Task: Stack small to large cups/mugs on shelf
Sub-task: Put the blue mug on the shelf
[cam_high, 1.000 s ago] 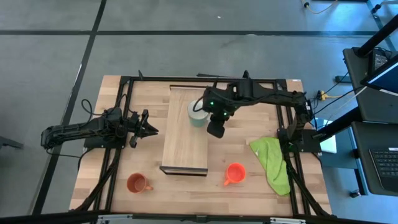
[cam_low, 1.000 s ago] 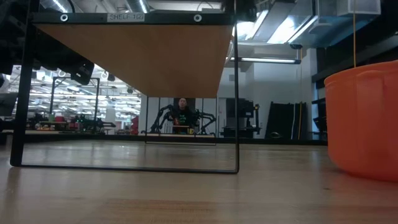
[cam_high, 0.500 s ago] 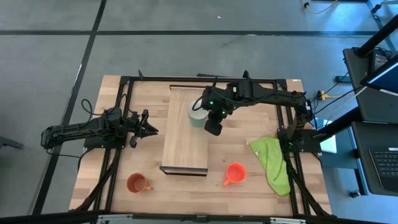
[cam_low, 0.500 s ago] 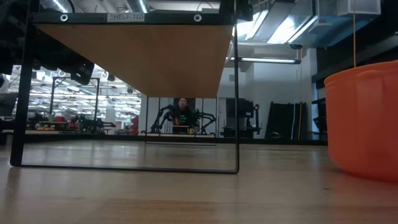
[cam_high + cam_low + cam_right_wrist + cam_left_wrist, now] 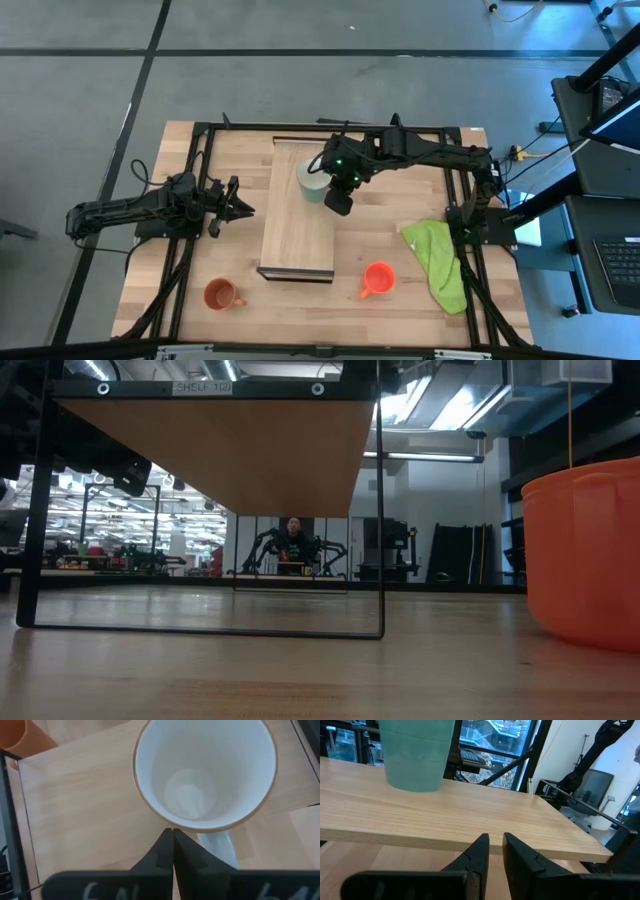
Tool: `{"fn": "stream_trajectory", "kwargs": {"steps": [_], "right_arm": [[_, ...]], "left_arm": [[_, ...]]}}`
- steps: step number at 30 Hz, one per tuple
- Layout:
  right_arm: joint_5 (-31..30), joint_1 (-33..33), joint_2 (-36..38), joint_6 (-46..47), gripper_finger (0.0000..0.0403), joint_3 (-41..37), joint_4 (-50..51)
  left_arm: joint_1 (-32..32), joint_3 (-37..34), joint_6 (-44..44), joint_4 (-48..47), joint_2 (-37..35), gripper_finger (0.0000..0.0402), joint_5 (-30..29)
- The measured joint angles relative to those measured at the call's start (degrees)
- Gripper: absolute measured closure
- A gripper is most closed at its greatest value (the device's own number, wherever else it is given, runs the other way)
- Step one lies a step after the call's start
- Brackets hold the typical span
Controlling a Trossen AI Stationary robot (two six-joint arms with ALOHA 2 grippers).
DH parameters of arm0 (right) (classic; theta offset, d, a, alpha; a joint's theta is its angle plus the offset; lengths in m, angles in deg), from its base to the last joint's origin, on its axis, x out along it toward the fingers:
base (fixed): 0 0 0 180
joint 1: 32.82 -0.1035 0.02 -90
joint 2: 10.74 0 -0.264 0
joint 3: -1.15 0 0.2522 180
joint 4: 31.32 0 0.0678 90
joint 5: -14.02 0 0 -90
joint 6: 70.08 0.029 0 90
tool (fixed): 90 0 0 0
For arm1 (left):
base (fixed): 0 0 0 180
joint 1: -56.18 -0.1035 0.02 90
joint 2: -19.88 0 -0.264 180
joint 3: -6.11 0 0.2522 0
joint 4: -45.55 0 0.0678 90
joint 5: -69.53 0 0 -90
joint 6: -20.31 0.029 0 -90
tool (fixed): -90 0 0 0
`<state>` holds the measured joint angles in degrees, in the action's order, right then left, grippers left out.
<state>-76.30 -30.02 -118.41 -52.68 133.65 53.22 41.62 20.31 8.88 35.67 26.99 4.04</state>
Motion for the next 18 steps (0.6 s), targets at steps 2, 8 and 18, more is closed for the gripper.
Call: {"fn": "stream_trajectory", "kwargs": {"steps": [2,8,18], "right_arm": [[0.0,0.5,-0.7,-0.3,0.0399,0.0,0.0],[1.2,1.5,-3.7,-1.7,0.0399,0.0,-0.2],[2.0,2.9,-4.0,-3.2,0.0399,0.0,-3.3]], "left_arm": [[0.0,0.0,0.0,0.0,0.0,0.0351,0.0],[0.0,0.0,0.0,0.0,0.0,0.0351,0.0],[0.0,0.0,0.0,0.0,0.0,0.0351,0.0]]}}
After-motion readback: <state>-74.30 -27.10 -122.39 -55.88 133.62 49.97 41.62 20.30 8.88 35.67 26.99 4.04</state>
